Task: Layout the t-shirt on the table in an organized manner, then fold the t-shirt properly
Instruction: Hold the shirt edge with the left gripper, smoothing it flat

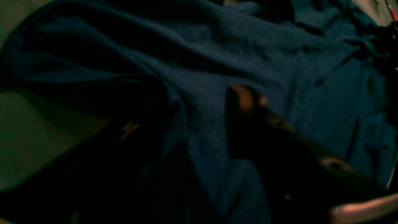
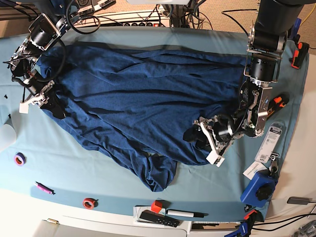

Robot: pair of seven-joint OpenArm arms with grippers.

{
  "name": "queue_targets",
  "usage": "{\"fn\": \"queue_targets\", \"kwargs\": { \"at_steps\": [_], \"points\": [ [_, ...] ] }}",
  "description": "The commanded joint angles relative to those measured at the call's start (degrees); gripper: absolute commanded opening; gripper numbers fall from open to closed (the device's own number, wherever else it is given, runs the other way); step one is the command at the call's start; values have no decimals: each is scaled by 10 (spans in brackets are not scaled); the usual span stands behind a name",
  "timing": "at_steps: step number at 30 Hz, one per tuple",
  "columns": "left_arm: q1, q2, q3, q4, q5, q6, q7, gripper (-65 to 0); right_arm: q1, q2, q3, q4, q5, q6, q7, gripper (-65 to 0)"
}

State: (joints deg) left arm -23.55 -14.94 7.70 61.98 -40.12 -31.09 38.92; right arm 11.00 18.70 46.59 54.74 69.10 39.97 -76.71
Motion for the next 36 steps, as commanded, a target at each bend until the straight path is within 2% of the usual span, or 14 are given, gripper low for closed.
{"fn": "queue_targets", "kwargs": {
  "at_steps": [1, 4, 5, 8, 13, 17, 19, 20, 22, 24, 26, 36],
  "points": [
    [-17, -3, -3, 9, -10, -4, -15, -471, 9, 10, 1, 7, 14, 0, 2, -379],
    [-19, -3, -3, 9, -10, -4, -15, -635, 9, 10, 1, 7, 14, 0, 2, -379],
    [-20, -3, -4, 9, -9, -4, -17, -650, 9, 10, 1, 7, 14, 0, 2, -379],
    [-24, -3, -4, 9, 15, -4, -30, -650, 9, 10, 1, 7, 14, 0, 2, -379],
    [-28, -4, -4, 9, 44, 31, -35, -650, 9, 10, 1, 7, 14, 0, 2, -379],
    [-28, -5, -4, 9, 46, 29, -34, -650, 9, 10, 1, 7, 14, 0, 2, -379],
    [-28, -5, -4, 9, 46, 15, -33, -650, 9, 10, 1, 7, 14, 0, 2, -379],
    [-28, -5, -4, 9, 46, 4, -29, -620, 9, 10, 1, 7, 14, 0, 2, -379],
    [-28, -5, -4, 9, 46, -19, -23, -477, 9, 10, 1, 7, 14, 0, 2, -379],
    [-28, -5, -4, 9, 45, -24, -14, -388, 9, 10, 1, 7, 14, 0, 2, -379],
    [-28, -5, -4, 9, 46, -24, -8, -368, 9, 10, 1, 7, 14, 0, 2, -379],
    [-20, -5, -4, 9, 46, -24, -11, -369, 9, 10, 1, 7, 14, 0, 2, -379]
  ]
}}
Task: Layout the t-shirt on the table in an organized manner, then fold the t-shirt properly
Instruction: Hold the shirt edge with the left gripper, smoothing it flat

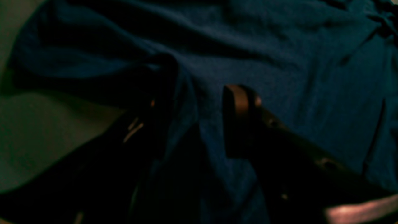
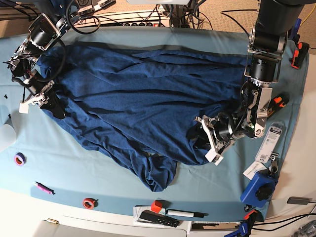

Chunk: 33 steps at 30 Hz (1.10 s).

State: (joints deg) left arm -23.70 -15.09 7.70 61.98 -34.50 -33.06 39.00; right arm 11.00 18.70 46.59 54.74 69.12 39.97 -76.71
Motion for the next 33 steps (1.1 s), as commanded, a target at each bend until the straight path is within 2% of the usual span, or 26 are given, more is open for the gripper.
{"fn": "queue_targets", "kwargs": {
  "at_steps": [1, 7, 10, 14, 15, 18, 22, 26, 33],
  "points": [
    [-18, -3, -4, 9, -10, -4, -12, -369, 9, 10, 1, 7, 14, 0, 2, -379],
    [-17, -3, -4, 9, -10, -4, -13, -369, 9, 10, 1, 7, 14, 0, 2, -379],
    [-17, -3, -4, 9, 1, -1, -33, -369, 9, 10, 1, 7, 14, 0, 2, -379],
    [-17, -3, -4, 9, 54, 51, -76, -368, 9, 10, 1, 7, 13, 0, 2, -379],
    [-17, -3, -4, 9, 63, 55, -77, -368, 9, 10, 1, 7, 13, 0, 2, -379],
    [-17, -3, -4, 9, 66, 49, -64, -359, 9, 10, 1, 7, 14, 0, 2, -379],
    [-17, -3, -3, 9, 48, 43, -41, -297, 9, 10, 1, 7, 14, 0, 2, -379],
    [-17, -2, -3, 9, 21, 40, -41, -296, 9, 10, 1, 7, 14, 0, 2, -379],
    [-15, 15, -3, 3, 17, 32, -39, -296, 9, 10, 1, 7, 14, 0, 2, -379]
  ]
}}
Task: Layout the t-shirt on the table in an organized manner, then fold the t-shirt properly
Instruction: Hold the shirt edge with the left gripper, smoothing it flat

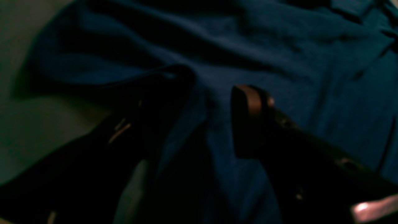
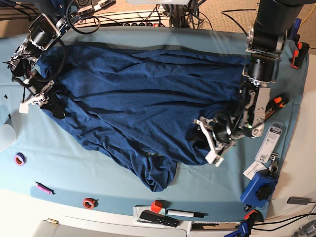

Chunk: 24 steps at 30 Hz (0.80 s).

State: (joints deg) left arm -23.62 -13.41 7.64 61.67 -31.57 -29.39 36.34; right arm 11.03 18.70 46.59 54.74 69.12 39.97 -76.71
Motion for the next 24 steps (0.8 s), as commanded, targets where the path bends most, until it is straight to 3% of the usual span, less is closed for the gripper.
{"fn": "queue_targets", "kwargs": {
  "at_steps": [1, 5, 9, 12, 15, 22, 24],
  "points": [
    [-16, 1, -3, 2, -12, -4, -12, -296, 9, 10, 1, 7, 14, 0, 2, -379],
    [-16, 3, -3, -1, -13, -4, -16, -310, 9, 10, 1, 7, 14, 0, 2, -379],
    [-19, 0, -3, -1, -19, -4, -19, -400, 9, 10, 1, 7, 14, 0, 2, -379],
    [-21, -1, -3, 0, -19, -4, -24, -491, 9, 10, 1, 7, 14, 0, 2, -379],
    [-21, -1, -3, 0, -19, -4, -30, -650, 9, 10, 1, 7, 13, 0, 2, -379],
    [-21, -1, -3, -1, 12, -1, -40, -650, 9, 10, 1, 7, 13, 0, 2, -379],
    [-21, -3, -3, 0, 26, 24, -46, -650, 9, 10, 1, 7, 13, 0, 2, -379]
  ]
}}
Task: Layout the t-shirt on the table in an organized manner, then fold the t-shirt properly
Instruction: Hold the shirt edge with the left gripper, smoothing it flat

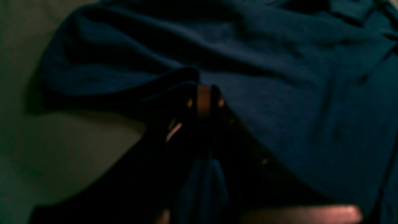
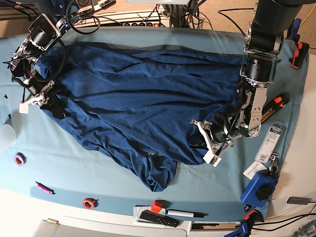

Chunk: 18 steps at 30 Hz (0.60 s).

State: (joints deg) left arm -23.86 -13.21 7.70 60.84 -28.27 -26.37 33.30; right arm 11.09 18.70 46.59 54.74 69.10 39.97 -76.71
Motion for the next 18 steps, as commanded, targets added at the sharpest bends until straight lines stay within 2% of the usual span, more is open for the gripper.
{"fn": "queue_targets", "kwargs": {
  "at_steps": [1, 5, 9, 18],
  "points": [
    [-19, -6, -3, 8, -2, 14, -18, -650, 8, 10, 1, 7, 14, 0, 2, -379],
    [-19, -13, -3, 8, 28, 61, -27, -650, 8, 10, 1, 7, 14, 0, 2, -379],
    [-19, -17, -3, 8, 57, 90, -30, -650, 8, 10, 1, 7, 14, 0, 2, -379],
    [-29, -26, -3, 8, 95, 106, -44, -650, 8, 10, 1, 7, 14, 0, 2, -379]
  ]
}}
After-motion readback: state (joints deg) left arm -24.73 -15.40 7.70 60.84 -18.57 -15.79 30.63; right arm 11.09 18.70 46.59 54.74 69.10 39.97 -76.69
